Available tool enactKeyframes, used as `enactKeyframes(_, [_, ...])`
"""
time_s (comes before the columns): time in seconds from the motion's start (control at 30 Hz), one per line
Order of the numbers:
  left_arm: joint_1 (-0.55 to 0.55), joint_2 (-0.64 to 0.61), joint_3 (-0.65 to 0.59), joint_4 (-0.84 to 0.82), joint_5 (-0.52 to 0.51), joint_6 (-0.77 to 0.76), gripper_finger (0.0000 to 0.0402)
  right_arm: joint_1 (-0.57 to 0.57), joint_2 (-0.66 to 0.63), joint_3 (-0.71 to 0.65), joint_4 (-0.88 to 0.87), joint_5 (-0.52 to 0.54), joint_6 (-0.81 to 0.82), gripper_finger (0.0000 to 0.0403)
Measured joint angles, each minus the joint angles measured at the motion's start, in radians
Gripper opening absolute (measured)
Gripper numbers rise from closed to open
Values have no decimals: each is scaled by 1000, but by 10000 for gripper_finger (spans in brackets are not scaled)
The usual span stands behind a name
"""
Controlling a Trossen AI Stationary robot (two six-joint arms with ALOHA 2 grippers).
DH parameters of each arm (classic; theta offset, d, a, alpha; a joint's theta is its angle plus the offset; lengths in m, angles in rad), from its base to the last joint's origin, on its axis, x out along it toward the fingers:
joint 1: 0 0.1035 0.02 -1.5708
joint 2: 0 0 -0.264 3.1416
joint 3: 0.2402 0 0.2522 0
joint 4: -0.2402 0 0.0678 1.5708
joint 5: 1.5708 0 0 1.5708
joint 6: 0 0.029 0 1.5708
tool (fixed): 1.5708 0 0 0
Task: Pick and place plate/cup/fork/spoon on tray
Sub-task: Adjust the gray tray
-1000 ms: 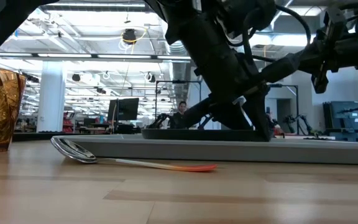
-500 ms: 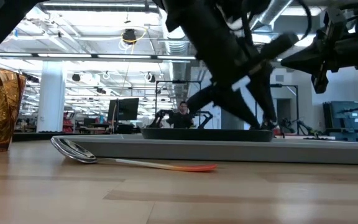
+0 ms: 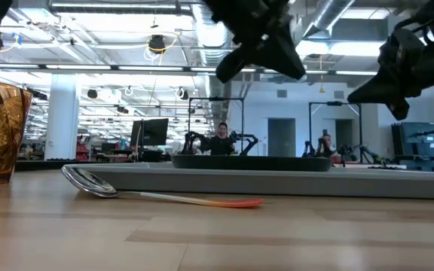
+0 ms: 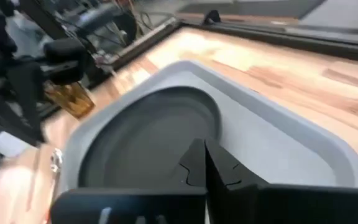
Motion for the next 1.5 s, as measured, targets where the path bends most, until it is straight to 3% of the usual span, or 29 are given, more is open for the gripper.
enactKeyframes(0.17, [24,-161,-320,395,68,-20,1,-1,89,57,-77,26,1,5])
enactKeyframes(0.27, [49,-262,-501,498,69,-46,0,-10,163,98,-153,49,44,5])
enactKeyframes(0.43, [104,-459,-688,404,59,-34,0,-43,311,179,-269,53,142,5])
enactKeyframes(0.57, [181,-643,-799,241,53,-10,0,-77,428,253,-389,53,237,5])
enactKeyframes(0.7, [288,-817,-881,59,110,-25,0,-109,551,322,-515,50,323,6])
enactKeyframes(0.97, [469,-1001,-939,-315,153,-19,0,-167,754,339,-568,-113,424,6])
enactKeyframes(1.17, [499,-1008,-1058,-248,169,-46,0,-224,869,339,-547,-105,432,6])
enactKeyframes(1.5, [498,-1004,-1182,-80,121,-161,0,-350,1040,339,-399,-103,299,6])
